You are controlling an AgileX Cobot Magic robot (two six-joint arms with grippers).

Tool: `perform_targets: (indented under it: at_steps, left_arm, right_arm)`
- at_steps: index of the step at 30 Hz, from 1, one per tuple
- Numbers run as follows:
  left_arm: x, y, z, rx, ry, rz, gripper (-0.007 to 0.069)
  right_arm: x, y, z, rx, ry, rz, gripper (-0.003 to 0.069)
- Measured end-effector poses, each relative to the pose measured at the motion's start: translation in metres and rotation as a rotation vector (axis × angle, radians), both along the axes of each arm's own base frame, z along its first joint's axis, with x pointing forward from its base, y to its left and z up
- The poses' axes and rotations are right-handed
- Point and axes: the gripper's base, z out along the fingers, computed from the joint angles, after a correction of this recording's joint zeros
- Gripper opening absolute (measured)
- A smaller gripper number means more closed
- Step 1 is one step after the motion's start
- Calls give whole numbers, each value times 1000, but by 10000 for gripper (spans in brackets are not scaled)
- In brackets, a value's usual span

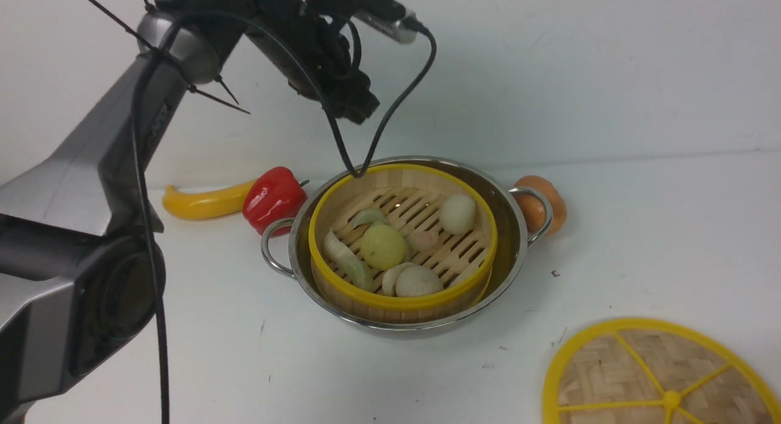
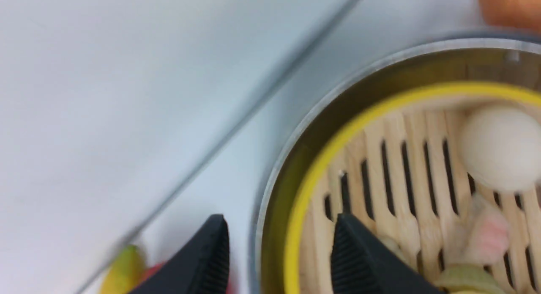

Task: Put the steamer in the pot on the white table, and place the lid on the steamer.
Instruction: 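Place the bamboo steamer basket with dumplings into the steel pot with the left gripper, then move the gripper down to the bamboo steamer lid and grasp its center knob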

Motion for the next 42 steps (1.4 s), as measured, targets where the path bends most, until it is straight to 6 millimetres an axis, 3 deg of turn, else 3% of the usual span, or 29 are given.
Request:
perform_targets:
  at_steps: [4,13,18,22,35,38,42]
  left_arm:
    - [-10,4,29,-26,-54,42,305]
    - [-50,15,106,-181,-151,166,159]
    - [-84,19,152,-377,-167,242,62]
    - [-102,18,173,-512,-145,263,25]
    - [-105,19,176,-456,-182,221,20]
    - [-113,25,173,-404,-163,234,20]
    - [-139,36,164,-338,-115,269,31]
  right_arm:
    - [0,0,0,0,0,0,249]
    - [0,0,0,0,0,0,249]
    - [0,0,0,0,0,0,249]
    - [0,0,0,0,0,0,249]
    - [0,0,0,0,0,0,249]
    - [0,0,0,0,0,0,249]
    - [0,0,0,0,0,0,249]
